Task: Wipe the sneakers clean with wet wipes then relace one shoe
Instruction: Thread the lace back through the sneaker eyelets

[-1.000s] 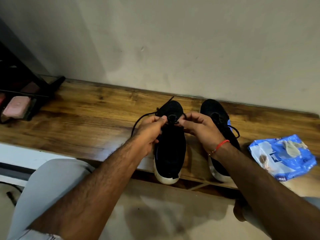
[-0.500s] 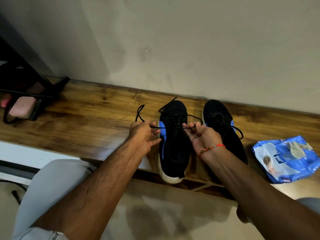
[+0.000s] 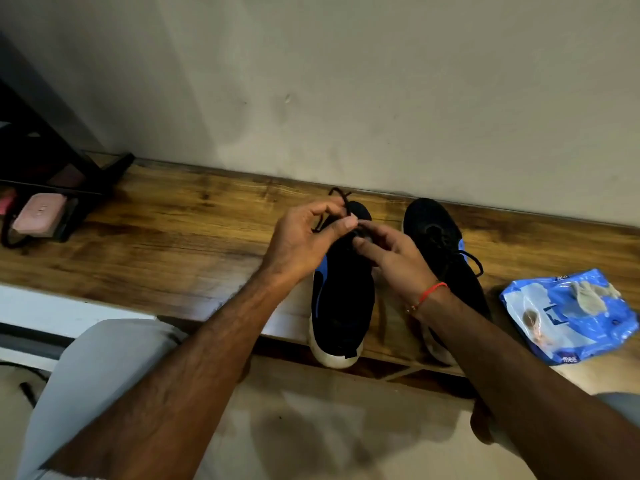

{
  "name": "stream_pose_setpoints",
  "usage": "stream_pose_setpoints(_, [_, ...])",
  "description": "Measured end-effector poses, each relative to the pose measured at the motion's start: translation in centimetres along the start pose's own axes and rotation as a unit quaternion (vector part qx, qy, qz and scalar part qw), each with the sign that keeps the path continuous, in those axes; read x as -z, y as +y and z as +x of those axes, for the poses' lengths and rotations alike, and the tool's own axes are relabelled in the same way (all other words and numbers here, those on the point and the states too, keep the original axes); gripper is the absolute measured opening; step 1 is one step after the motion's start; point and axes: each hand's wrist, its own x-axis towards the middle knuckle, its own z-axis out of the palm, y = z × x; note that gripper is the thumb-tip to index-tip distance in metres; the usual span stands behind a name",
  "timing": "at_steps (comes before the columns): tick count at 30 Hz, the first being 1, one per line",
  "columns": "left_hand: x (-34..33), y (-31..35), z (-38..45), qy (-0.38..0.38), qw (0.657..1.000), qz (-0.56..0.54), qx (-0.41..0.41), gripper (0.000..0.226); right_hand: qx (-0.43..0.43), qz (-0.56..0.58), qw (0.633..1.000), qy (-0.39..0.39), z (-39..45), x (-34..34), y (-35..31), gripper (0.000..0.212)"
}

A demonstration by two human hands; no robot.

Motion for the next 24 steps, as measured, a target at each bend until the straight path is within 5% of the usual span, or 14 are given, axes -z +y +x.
stream_pose_setpoints(3, [-0.8,-0.9,0.2,-0.056,0.996,0.043,-0.050,0.022,0.076,-0.131,0.983,-0.104,-0.4,-0.6,-0.9,0.024])
stream_pose_setpoints(6, [-1.0,-1.0,-0.2,-0.095,0.986,0.112,-0.074,0.028,0.107,-0.215,0.968,-0.070,-0.3,-0.3,-0.7,0.016])
stream_pose_setpoints(13, [1.5,0.3,-0.2,-0.047,0.946,0.317,-0.048,0.033,-0.004,-0.063,0.995,0.074,-0.2,0.2,-0.5,0.011])
stream_pose_setpoints(15, [2.2,0.9,0.0,-0.045,0.955,0.292,-0.015,0.029,-0.014,-0.035,0.995,0.095,-0.1,0.4,-0.4,0.008])
stream_pose_setpoints(19, [1.9,1.7,-0.6,-0.181,0.962,0.154,0.131,0.017,-0.016,-0.010,0.996,0.089,-0.2,0.2,-0.5,0.008])
stream_pose_setpoints(24, [0.0,0.2,-0.9,-0.152,0.965,0.193,0.093,0.010,0.026,-0.018,0.999,0.035,-0.3,0.0,-0.9,0.007])
